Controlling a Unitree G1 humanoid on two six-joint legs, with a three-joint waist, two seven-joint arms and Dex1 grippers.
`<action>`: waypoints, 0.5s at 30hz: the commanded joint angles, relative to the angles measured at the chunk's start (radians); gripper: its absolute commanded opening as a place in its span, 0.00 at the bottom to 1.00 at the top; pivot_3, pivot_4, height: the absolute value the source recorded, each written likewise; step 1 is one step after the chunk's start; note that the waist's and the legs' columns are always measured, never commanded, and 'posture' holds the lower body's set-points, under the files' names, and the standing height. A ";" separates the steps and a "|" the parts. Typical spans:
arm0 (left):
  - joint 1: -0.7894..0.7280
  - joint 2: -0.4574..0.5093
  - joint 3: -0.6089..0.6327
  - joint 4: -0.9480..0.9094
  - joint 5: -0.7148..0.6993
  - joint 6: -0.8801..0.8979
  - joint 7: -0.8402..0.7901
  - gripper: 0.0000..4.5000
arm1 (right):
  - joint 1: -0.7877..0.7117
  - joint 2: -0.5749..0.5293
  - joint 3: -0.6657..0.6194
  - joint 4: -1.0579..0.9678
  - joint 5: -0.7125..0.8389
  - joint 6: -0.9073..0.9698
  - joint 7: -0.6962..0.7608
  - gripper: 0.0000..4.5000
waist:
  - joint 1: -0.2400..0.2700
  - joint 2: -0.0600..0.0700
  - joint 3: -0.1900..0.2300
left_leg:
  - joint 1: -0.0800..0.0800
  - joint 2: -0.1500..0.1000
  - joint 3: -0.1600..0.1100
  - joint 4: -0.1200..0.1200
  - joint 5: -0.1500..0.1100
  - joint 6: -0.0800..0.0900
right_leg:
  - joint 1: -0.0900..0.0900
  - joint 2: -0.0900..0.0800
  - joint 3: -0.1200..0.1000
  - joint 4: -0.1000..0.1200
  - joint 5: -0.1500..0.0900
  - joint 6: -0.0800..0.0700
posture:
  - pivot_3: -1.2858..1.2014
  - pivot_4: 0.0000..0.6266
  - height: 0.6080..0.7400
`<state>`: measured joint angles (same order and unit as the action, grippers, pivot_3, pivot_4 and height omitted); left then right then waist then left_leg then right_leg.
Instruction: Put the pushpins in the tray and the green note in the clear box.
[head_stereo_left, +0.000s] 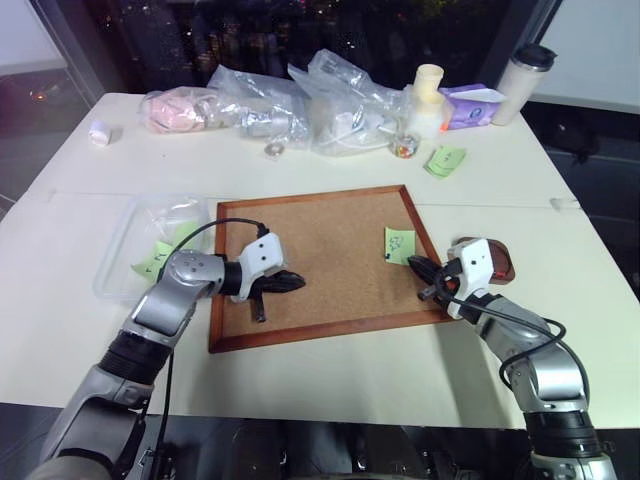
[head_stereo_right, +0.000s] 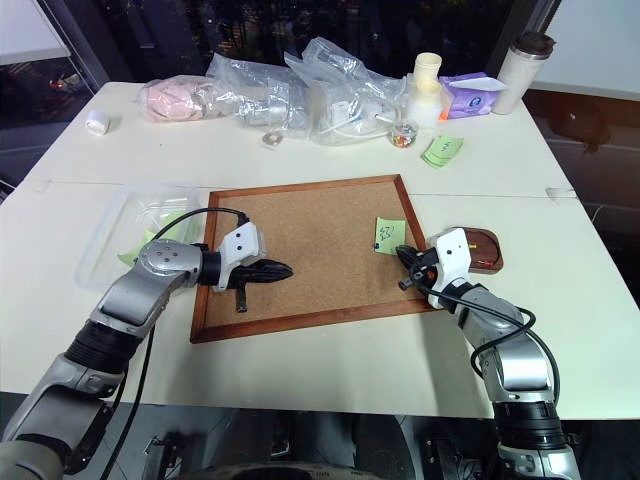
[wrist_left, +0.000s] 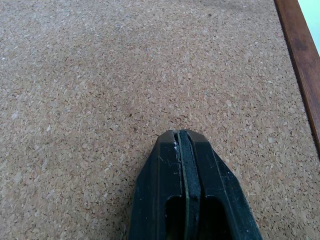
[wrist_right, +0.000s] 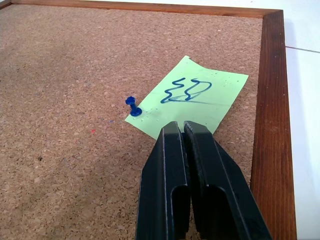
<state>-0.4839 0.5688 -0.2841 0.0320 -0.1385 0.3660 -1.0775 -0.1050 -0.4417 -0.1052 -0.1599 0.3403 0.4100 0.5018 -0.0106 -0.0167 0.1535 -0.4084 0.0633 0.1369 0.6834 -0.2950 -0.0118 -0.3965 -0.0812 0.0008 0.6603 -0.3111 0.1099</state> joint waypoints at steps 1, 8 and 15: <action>0.022 0.005 -0.034 -0.001 0.017 0.013 -0.015 0.00 | -0.028 0.001 -0.071 -0.062 0.036 -0.013 -0.020 0.02 | 0.000 0.000 0.000 | 0.000 0.000 0.000 0.000 0.000 0.000 | 0.000 0.000 0.000 0.000 0.000 0.000 | 0.52 0.24 0.96; 0.022 0.014 -0.044 0.003 0.023 0.009 -0.028 0.00 | -0.085 0.003 -0.170 -0.139 0.131 0.028 -0.074 0.02 | 0.000 0.001 0.000 | 0.000 0.000 0.000 0.000 0.000 0.000 | 0.000 0.000 0.000 0.000 0.000 0.000 | 0.52 0.24 0.96; 0.022 0.013 -0.050 0.003 0.022 0.010 -0.031 0.00 | -0.081 0.000 -0.213 -0.150 0.165 0.057 -0.089 0.02 | -0.001 0.000 -0.001 | 0.000 0.000 -0.001 0.000 0.000 0.000 | 0.001 0.000 -0.001 -0.001 0.000 0.000 | 0.52 0.24 0.96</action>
<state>-0.4831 0.5766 -0.2980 0.0202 -0.1339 0.3625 -1.0884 -0.1849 -0.4353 -0.2998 -0.2800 0.4886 0.4699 0.4136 -0.0114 -0.0170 0.1525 -0.4083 0.0636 0.1362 0.6832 -0.2950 -0.0117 -0.3958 -0.0809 -0.0001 0.6597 -0.3111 0.1098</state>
